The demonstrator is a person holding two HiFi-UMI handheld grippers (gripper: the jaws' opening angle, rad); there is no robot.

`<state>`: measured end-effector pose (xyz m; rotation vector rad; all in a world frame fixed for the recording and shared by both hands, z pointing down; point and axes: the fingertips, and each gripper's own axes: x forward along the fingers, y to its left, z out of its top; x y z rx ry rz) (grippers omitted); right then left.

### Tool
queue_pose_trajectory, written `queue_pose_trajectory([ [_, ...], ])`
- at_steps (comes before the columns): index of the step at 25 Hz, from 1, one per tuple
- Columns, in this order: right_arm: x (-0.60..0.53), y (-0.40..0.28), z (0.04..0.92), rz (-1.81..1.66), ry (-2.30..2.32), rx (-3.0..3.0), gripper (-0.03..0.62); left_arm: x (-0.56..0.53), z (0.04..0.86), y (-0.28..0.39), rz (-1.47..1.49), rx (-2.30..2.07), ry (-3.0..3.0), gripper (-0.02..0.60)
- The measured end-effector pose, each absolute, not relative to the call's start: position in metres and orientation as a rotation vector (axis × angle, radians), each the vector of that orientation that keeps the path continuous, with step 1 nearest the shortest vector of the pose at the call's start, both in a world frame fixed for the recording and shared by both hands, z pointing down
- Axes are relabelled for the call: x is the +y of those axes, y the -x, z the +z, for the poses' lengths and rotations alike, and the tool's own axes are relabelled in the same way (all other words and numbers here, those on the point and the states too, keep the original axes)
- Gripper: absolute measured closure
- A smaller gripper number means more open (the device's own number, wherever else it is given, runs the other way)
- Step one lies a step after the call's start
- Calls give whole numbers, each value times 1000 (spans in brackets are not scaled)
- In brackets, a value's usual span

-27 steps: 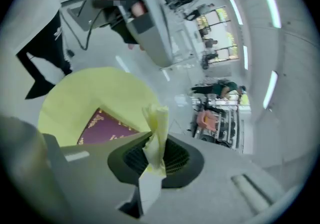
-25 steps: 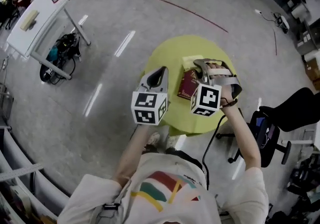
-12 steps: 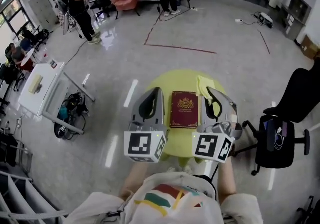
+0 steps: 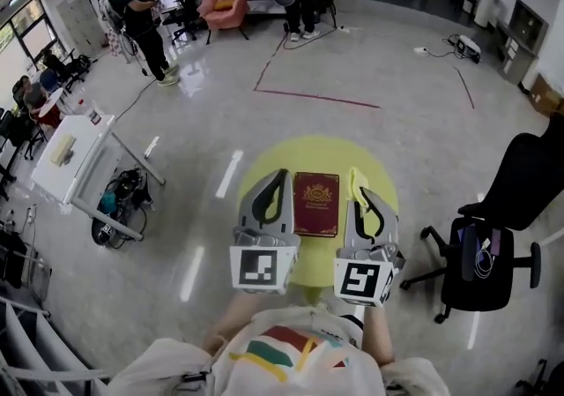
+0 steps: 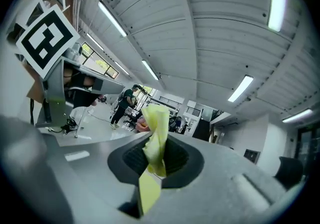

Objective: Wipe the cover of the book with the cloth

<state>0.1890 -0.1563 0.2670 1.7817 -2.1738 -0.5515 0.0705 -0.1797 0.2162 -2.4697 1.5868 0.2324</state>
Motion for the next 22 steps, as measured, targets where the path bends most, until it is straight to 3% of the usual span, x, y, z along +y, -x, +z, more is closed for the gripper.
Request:
queue_pose_trajectory([
  [22, -154, -178, 264, -564, -1709, -2275, 566, -168, 213, -54, 204, 1650, 2397, 566],
])
